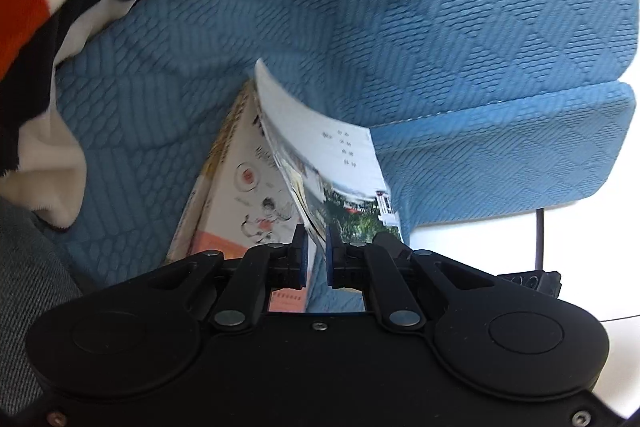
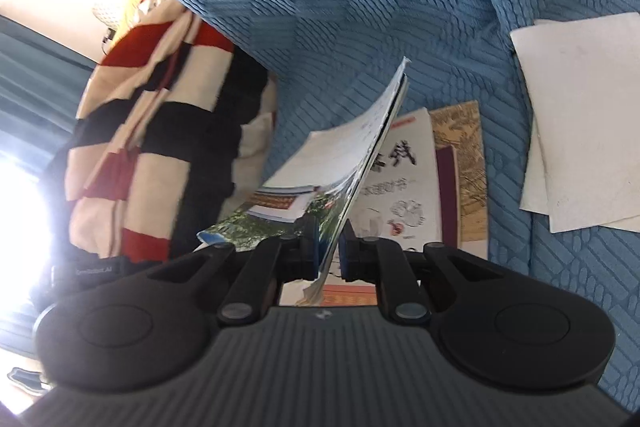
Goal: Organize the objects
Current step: 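Carry the photo booklet with both tools onto the white paperback, then open both tools to release the photo booklet flat on the stack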
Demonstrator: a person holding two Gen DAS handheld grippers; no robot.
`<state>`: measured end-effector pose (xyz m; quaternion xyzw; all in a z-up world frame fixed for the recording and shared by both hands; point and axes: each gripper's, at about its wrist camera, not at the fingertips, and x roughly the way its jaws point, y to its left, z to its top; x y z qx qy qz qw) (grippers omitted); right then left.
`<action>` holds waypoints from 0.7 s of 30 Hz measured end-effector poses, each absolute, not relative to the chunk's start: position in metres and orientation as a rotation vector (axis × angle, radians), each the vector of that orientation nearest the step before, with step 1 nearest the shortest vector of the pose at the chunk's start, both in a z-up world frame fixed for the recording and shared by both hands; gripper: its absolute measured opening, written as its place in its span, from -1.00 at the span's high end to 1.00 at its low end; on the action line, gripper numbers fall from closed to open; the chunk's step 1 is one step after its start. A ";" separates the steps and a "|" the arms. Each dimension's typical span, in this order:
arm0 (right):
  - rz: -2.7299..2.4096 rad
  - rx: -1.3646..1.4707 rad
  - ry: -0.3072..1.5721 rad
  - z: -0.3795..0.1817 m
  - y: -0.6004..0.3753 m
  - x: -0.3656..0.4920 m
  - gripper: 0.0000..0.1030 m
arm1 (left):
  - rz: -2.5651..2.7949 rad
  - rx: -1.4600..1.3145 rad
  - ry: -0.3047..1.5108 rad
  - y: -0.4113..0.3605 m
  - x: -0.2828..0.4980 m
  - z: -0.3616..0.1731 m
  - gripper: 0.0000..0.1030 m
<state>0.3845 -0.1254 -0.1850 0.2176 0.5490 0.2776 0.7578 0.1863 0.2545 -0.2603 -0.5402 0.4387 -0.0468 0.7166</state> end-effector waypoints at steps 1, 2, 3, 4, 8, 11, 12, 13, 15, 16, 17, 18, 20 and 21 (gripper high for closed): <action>0.600 0.469 1.200 -0.188 -0.126 0.384 0.74 | -0.101 -1.192 0.980 0.253 0.186 -0.264 0.88; 0.599 0.460 1.202 -0.191 -0.126 0.382 0.74 | -0.097 -1.180 0.992 0.252 0.186 -0.266 0.88; 0.598 0.451 1.208 -0.194 -0.125 0.381 0.74 | -0.092 -1.170 1.004 0.250 0.185 -0.269 0.88; 0.598 0.446 1.216 -0.197 -0.126 0.380 0.75 | -0.089 -1.164 1.016 0.247 0.185 -0.272 0.89; 0.592 0.416 1.250 -0.213 -0.127 0.377 0.75 | -0.069 -1.128 1.058 0.238 0.185 -0.280 0.91; 0.589 0.387 1.272 -0.223 -0.126 0.374 0.75 | -0.051 -1.102 1.093 0.230 0.185 -0.286 0.92; 0.587 0.370 1.277 -0.226 -0.126 0.373 0.75 | -0.048 -1.092 1.106 0.227 0.186 -0.288 0.92; 0.584 0.357 1.283 -0.230 -0.125 0.372 0.75 | -0.046 -1.083 1.119 0.225 0.186 -0.290 0.92; 0.580 0.341 1.292 -0.235 -0.125 0.371 0.75 | -0.088 -1.026 1.195 0.220 0.187 -0.295 0.92; 0.574 0.336 1.297 -0.238 -0.126 0.371 0.75 | -0.088 -1.017 1.209 0.218 0.188 -0.297 0.92; 0.569 0.333 1.302 -0.241 -0.127 0.371 0.75 | -0.087 -1.003 1.223 0.215 0.189 -0.298 0.92; 0.569 0.334 1.303 -0.243 -0.127 0.371 0.75 | -0.080 -0.983 1.236 0.213 0.189 -0.299 0.92; 0.572 0.342 1.302 -0.243 -0.129 0.371 0.75 | -0.071 -0.960 1.245 0.210 0.189 -0.300 0.91; 0.569 0.343 1.301 -0.243 -0.129 0.371 0.75 | -0.071 -0.961 1.246 0.209 0.189 -0.300 0.90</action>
